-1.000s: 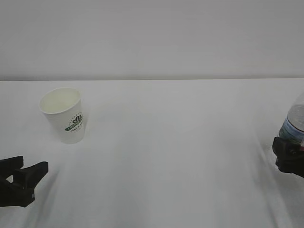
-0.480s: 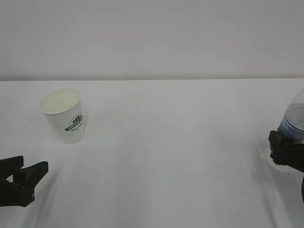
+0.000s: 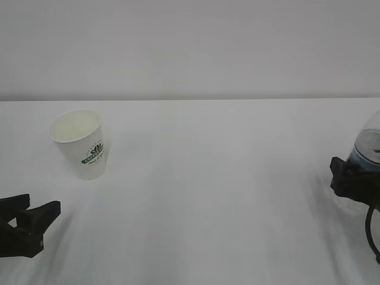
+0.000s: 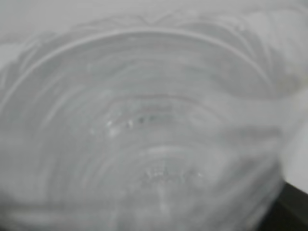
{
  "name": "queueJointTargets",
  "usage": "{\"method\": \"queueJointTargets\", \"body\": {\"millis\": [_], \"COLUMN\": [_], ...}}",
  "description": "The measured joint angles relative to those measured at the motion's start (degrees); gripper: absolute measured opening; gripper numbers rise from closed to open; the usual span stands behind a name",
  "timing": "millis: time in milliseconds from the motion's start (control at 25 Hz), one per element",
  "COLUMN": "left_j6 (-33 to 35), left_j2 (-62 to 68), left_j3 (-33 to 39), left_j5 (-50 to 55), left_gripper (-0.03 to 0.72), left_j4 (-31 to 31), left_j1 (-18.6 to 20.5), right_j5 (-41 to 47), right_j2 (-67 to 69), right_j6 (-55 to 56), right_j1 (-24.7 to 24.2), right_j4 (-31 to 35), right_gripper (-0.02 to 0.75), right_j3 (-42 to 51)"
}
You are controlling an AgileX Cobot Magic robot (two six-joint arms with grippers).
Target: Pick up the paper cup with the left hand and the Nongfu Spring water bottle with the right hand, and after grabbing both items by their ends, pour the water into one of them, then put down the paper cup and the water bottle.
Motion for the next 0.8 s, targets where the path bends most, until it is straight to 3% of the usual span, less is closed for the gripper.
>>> {"method": "queueJointTargets", "body": {"millis": [520,800], "left_j6": [0.00,0.00], "left_j2": [0.00,0.00], "left_j3": [-1.03,-1.03], "left_j5": [0.00,0.00], "left_gripper": [0.465,0.465], "left_j4": [0.00,0.00], "left_j1": [0.00,0.00], "right_j5": [0.00,0.00], "right_j2": [0.00,0.00], "right_j6": [0.00,-0.11], "right_j1": [0.00,0.00], "right_j4": [1.13,1.27], "right_gripper": [0.659,0.576], "right_j3": [-0.57,-0.57]}}
